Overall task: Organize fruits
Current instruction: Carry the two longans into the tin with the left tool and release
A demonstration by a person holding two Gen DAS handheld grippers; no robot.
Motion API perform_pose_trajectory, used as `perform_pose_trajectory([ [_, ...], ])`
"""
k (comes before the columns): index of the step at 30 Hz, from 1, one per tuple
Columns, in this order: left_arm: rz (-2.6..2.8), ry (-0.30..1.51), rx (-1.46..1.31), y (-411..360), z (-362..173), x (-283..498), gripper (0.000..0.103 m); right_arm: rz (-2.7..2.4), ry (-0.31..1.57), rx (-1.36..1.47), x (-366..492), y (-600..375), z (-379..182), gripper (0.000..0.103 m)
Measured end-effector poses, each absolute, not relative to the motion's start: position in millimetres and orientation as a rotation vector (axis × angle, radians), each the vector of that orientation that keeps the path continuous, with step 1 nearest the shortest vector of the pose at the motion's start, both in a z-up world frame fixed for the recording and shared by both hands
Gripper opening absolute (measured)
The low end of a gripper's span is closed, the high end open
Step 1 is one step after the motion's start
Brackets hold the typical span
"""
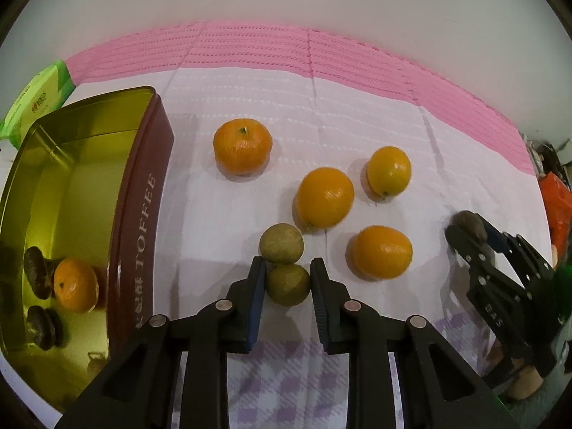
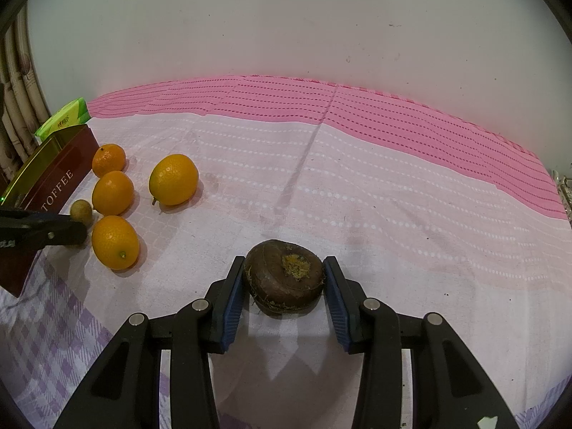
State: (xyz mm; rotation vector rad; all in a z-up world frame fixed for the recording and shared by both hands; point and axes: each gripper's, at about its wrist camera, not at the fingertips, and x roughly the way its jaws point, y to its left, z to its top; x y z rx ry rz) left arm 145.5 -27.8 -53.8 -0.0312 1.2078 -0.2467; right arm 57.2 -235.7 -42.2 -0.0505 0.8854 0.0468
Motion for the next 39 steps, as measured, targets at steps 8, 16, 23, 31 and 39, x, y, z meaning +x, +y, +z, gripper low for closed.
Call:
perform_pose_trajectory([
  [8, -0.273, 1.191, -0.029, -23, -39, 130, 0.026, 0.045, 0.885, -0.051, 57, -235, -43, 0.040],
  [16, -0.265, 1.134, -0.040, -2, -12, 120, 0.026, 0.045, 0.884, -0.051, 57, -236, -43, 0.040],
  [23, -0.216, 1.084, -0.053, 34, 11, 121, 0.026, 0.045, 0.884, -0.052, 57, -236, -43, 0.040],
  [31, -0.117, 1.092, -0.059, 87, 12, 119, 0.026, 0.046, 0.884, -0.053, 57, -236, -43, 0.041],
  [39, -0.075, 1.161, -0.067, 113, -13, 109, 0.026, 0.043, 0.884, -0.053, 58, -237, -43, 0.042],
])
